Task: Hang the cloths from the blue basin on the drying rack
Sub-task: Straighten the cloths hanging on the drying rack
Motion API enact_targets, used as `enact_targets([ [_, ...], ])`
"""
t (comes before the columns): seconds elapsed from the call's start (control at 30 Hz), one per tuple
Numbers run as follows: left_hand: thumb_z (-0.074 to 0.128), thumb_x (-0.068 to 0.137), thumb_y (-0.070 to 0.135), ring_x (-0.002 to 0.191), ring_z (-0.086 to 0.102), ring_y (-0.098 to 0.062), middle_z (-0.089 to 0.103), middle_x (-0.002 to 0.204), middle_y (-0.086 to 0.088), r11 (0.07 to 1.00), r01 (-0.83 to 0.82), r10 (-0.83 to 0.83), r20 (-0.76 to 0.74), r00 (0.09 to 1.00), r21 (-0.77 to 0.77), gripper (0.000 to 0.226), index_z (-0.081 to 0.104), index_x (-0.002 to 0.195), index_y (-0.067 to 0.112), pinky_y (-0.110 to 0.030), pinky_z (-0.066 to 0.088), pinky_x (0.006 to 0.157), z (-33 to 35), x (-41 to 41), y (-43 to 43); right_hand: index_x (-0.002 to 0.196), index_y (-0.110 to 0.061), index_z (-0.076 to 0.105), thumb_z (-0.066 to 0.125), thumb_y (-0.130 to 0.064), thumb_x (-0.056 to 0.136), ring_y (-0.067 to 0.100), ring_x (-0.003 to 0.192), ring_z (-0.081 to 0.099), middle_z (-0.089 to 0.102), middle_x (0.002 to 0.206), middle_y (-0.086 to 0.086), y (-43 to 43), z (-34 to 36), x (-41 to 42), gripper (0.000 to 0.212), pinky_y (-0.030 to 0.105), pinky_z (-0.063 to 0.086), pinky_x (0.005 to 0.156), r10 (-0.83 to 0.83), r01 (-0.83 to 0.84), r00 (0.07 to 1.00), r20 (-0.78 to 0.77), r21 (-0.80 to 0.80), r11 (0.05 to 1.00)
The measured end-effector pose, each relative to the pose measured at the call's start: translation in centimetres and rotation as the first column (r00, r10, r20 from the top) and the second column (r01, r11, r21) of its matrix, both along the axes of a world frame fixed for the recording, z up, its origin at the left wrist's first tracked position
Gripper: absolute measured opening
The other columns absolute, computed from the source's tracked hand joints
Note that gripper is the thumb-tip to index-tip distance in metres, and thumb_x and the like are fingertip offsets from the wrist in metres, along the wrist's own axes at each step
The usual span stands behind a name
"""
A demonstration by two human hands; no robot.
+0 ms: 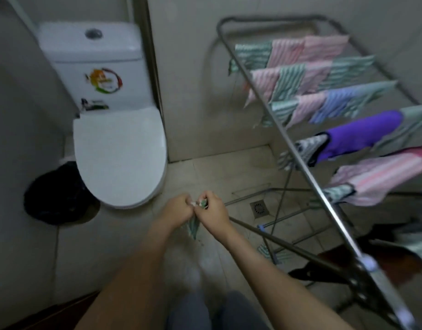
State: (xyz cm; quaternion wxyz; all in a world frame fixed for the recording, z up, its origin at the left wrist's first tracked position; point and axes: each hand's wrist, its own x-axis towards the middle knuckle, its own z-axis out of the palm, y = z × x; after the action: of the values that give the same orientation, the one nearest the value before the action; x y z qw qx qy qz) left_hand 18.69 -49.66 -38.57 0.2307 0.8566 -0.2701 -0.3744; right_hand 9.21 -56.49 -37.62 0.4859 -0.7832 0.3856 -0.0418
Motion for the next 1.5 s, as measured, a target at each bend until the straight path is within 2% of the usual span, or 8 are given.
enact_targets([
  [0.3,0.048,0.092,0.019,0.078,0.053,-0.029,0.05,0.072,-0.003,0.954,0.1,-0.084,0.068,0.994,-0.284,0.017,0.038,0.078,0.018,-0.034,0.028,0.062,20.5,-3.0,-1.9,0.119,-0.012,0.05,0.05,0.005,0.081,-0.001,0.07,0.049,0.053,0.093,-0.008,-2.8,20.4,-4.4,0.041,0.01,0.033,0.061,-0.059,0.071,0.988,0.141,-0.079,0.994],
  [0.4,0.057,0.086,0.031,0.077,0.05,-0.026,0.053,0.083,-0.002,0.927,0.287,-0.249,0.176,0.952,-0.243,0.024,0.038,0.092,0.018,-0.033,0.031,0.062,26.0,-4.9,-4.0,0.118,-0.014,0.053,0.049,0.006,0.081,-0.007,0.059,0.048,0.046,0.073,-0.016,-5.1,25.7,-6.5,0.042,0.006,0.034,0.059,-0.108,0.142,0.973,0.203,-0.16,0.977],
  [0.57,0.058,0.078,0.027,0.093,0.056,-0.028,0.056,0.099,-0.003,0.819,0.538,-0.439,0.388,0.811,-0.199,0.026,0.038,0.093,0.022,-0.034,0.042,0.071,31.2,-8.4,-8.7,0.103,-0.017,0.061,0.046,0.008,0.079,0.009,0.077,0.056,0.063,0.091,-0.008,-9.5,30.4,-12.4,0.038,0.016,0.04,0.071,-0.199,0.276,0.927,0.318,-0.219,0.936],
  [0.77,0.048,0.098,0.022,0.097,0.056,-0.021,0.061,0.104,-0.008,0.582,0.788,-0.712,0.342,0.614,-0.201,0.016,0.055,0.111,0.016,-0.023,0.032,0.07,35.6,-13.2,-14.7,0.098,-0.017,0.063,0.045,0.007,0.087,0.003,0.039,0.035,0.04,0.049,-0.003,-14.3,33.5,-21.8,0.032,0.017,0.029,0.045,-0.31,0.408,0.851,0.425,-0.162,0.899],
  [0.93,0.04,0.1,0.017,0.101,0.057,-0.021,0.063,0.107,-0.011,0.532,0.838,-0.751,0.389,0.534,-0.121,0.02,0.057,0.106,0.01,-0.026,0.035,0.074,37.0,-16.0,-19.1,0.094,-0.011,0.056,0.042,-0.004,0.098,0.013,0.027,0.042,0.053,0.037,0.001,-16.9,33.4,-26.9,0.016,0.02,0.033,0.034,-0.378,0.452,0.806,0.455,-0.062,0.89],
  [1.1,0.042,0.099,0.022,0.106,0.059,-0.029,0.065,0.113,-0.015,0.503,0.86,-0.712,0.524,0.468,-0.085,0.024,0.06,0.111,0.013,-0.033,0.042,0.083,36.9,-19.5,-23.6,0.087,-0.016,0.048,0.035,-0.003,0.101,0.015,0.055,0.068,0.059,0.073,0.013,-18.9,33.5,-30.3,0.023,0.025,0.056,0.052,-0.554,0.553,0.65,0.52,0.177,0.814],
  [1.33,0.048,0.094,0.013,0.115,0.054,-0.03,0.063,0.119,-0.013,0.345,0.895,-0.567,0.696,0.44,-0.284,0.032,0.064,0.121,0.016,-0.033,0.038,0.095,36.7,-26.3,-30.5,0.086,-0.019,0.056,0.041,0.021,0.079,-0.009,0.098,0.057,0.061,0.102,0.003,-20.7,33.4,-37.5,0.043,0.013,0.04,0.094,-0.545,0.715,0.557,0.627,-0.028,0.698],
  [1.5,0.044,0.089,0.019,0.108,0.053,-0.033,0.062,0.107,-0.012,0.202,0.949,-0.593,0.741,0.317,-0.244,0.032,0.068,0.111,0.014,-0.042,0.045,0.092,32.8,-28.2,-32.9,0.087,-0.008,0.06,0.043,-0.009,0.067,0.009,0.096,0.053,0.061,0.096,0.001,-21.2,30.3,-39.6,0.026,0.015,0.041,0.079,-0.656,0.726,0.569,0.496,0.071,0.684],
])
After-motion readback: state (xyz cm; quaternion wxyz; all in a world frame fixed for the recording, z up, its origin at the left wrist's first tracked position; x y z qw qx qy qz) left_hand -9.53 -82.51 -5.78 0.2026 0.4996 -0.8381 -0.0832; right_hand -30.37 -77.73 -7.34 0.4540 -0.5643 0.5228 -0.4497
